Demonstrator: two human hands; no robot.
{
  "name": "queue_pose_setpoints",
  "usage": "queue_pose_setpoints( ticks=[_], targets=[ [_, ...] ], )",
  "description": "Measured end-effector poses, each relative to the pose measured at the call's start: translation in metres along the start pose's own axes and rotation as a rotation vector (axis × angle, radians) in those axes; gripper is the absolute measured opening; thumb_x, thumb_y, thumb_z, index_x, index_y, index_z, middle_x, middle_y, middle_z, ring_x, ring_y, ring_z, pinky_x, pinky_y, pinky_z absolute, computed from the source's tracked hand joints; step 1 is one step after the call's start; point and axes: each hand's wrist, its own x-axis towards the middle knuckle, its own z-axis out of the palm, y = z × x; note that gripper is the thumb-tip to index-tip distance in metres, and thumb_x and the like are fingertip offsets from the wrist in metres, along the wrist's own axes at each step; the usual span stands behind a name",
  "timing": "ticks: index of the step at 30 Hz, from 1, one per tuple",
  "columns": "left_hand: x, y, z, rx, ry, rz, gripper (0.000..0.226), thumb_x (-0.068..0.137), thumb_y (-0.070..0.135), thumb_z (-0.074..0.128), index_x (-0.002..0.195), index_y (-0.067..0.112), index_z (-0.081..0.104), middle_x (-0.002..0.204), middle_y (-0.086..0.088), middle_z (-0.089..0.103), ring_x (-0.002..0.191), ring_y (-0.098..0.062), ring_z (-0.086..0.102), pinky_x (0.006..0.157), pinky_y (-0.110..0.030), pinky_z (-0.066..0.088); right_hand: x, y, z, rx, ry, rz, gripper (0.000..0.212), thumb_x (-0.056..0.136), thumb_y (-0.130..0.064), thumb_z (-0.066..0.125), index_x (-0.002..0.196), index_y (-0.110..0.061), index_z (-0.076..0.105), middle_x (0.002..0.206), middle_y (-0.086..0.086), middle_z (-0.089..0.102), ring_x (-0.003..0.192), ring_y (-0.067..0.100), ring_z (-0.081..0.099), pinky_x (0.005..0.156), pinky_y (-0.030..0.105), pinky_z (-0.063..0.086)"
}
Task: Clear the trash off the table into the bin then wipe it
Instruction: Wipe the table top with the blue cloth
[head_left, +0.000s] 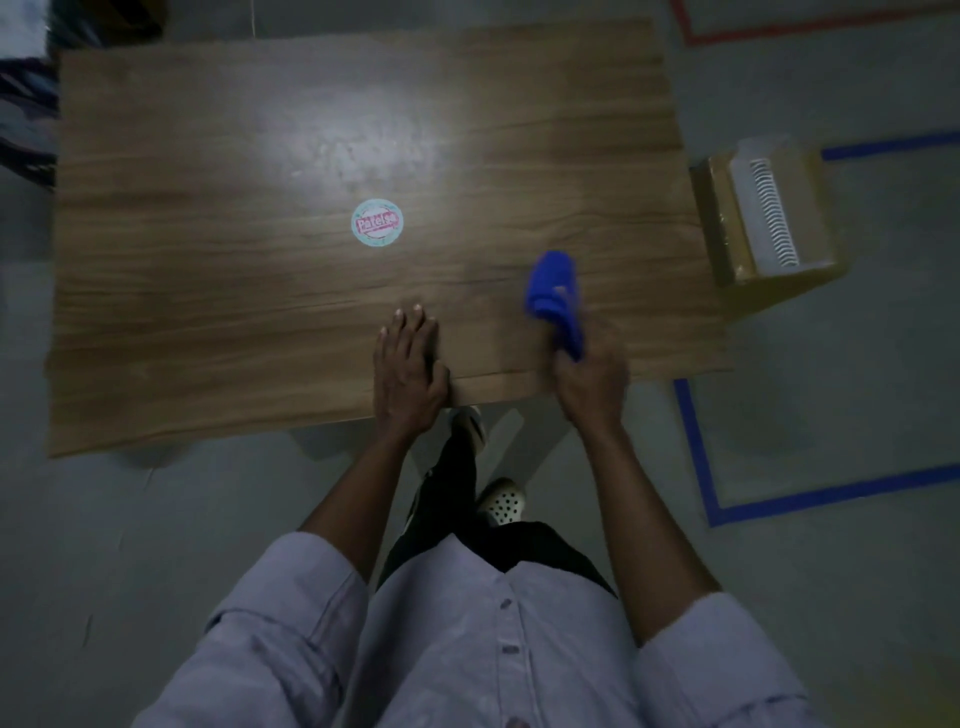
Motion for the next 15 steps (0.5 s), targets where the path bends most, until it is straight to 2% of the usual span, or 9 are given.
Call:
queue_pose_setpoints(
  ticks=[1, 2, 3, 4, 5, 8, 10, 13, 15],
  targets=[
    [-0.002, 0.0, 0.001, 0.014, 0.01, 0.0, 0.062, 0.087, 0.029, 0.046, 0.145, 0.007, 0.051, 0.16, -0.012, 0.038, 0.152, -0.032, 0.027, 0.123, -0.053, 0.019, 0.003, 0.014, -0.003, -0.127, -0.025, 0.071, 0.056, 0.094, -0.038, 0.057, 0.149, -0.026, 0.052, 0.152, 0.01, 0.052, 0.14, 0.031, 0.046, 0.114, 0.045, 0.034],
    [-0.006, -0.002, 0.003, 0.028, 0.028, -0.004, 0.06, 0.089, 0.029, 0.046, 0.145, 0.008, 0.051, 0.161, -0.011, 0.038, 0.152, -0.031, 0.027, 0.123, -0.053, 0.019, 0.003, 0.026, 0.002, -0.275, -0.106, 0.163, 0.061, 0.099, -0.06, 0.044, 0.155, -0.037, 0.039, 0.165, 0.004, 0.033, 0.154, 0.03, 0.025, 0.123, 0.053, 0.018],
    [-0.01, -0.003, 0.005, 0.041, 0.046, -0.012, 0.058, 0.092, 0.03, 0.046, 0.146, 0.009, 0.05, 0.161, -0.01, 0.038, 0.152, -0.03, 0.026, 0.123, -0.053, 0.018, 0.0, 0.036, 0.014, -0.402, -0.184, 0.212, 0.067, 0.098, -0.073, 0.033, 0.158, -0.045, 0.027, 0.171, 0.0, 0.016, 0.159, 0.029, 0.006, 0.125, 0.057, 0.002],
    [-0.015, -0.004, 0.009, 0.059, 0.065, -0.025, 0.057, 0.094, 0.031, 0.045, 0.147, 0.01, 0.05, 0.161, -0.009, 0.038, 0.153, -0.029, 0.026, 0.124, -0.053, 0.017, -0.006, 0.041, 0.029, -0.484, -0.224, 0.199, 0.07, 0.097, -0.077, 0.027, 0.16, -0.048, 0.018, 0.173, -0.003, 0.006, 0.159, 0.029, -0.005, 0.123, 0.059, -0.008],
    [-0.02, -0.004, 0.011, 0.077, 0.087, -0.041, 0.055, 0.096, 0.032, 0.045, 0.147, 0.011, 0.05, 0.161, -0.009, 0.038, 0.153, -0.028, 0.026, 0.124, -0.052, 0.016, -0.012, 0.039, 0.044, -0.533, -0.217, 0.158, 0.071, 0.097, -0.078, 0.026, 0.16, -0.048, 0.013, 0.173, -0.003, 0.002, 0.158, 0.03, -0.008, 0.122, 0.06, -0.011],
    [-0.03, -0.01, 0.015, 0.027, 0.194, -0.101, 0.052, 0.097, 0.029, 0.045, 0.144, 0.007, 0.053, 0.158, -0.012, 0.042, 0.151, -0.031, 0.031, 0.124, -0.053, 0.017, -0.027, 0.012, 0.079, -0.553, -0.15, 0.074, 0.066, 0.1, -0.07, 0.031, 0.16, -0.046, 0.018, 0.172, -0.002, 0.009, 0.159, 0.033, 0.0, 0.123, 0.063, -0.003],
    [-0.032, -0.013, 0.013, -0.065, 0.244, -0.114, 0.05, 0.098, 0.026, 0.044, 0.141, 0.004, 0.056, 0.156, -0.015, 0.044, 0.149, -0.033, 0.034, 0.122, -0.05, 0.019, -0.038, -0.011, 0.099, -0.541, -0.169, 0.029, 0.064, 0.099, -0.064, 0.037, 0.159, -0.046, 0.024, 0.172, -0.004, 0.015, 0.159, 0.033, 0.005, 0.124, 0.06, -0.002],
    [-0.031, -0.012, 0.004, -0.181, 0.269, -0.169, 0.046, 0.094, 0.028, 0.046, 0.128, 0.003, 0.065, 0.15, -0.015, 0.051, 0.144, -0.031, 0.041, 0.121, -0.049, 0.022, -0.061, -0.046, 0.122, -0.419, -0.295, -0.111, 0.062, 0.094, -0.053, 0.044, 0.155, -0.045, 0.036, 0.168, -0.008, 0.027, 0.158, 0.027, 0.016, 0.124, 0.048, -0.008],
    [-0.032, -0.019, -0.009, -0.226, 0.365, -0.28, 0.046, 0.086, 0.028, 0.05, 0.119, 0.004, 0.071, 0.138, -0.012, 0.063, 0.135, -0.031, 0.052, 0.117, -0.053, 0.03, -0.067, -0.059, 0.13, -0.203, -0.402, -0.147, 0.059, 0.09, -0.036, 0.054, 0.148, -0.036, 0.051, 0.16, -0.007, 0.042, 0.154, 0.023, 0.028, 0.123, 0.038, -0.004]
  ],
)
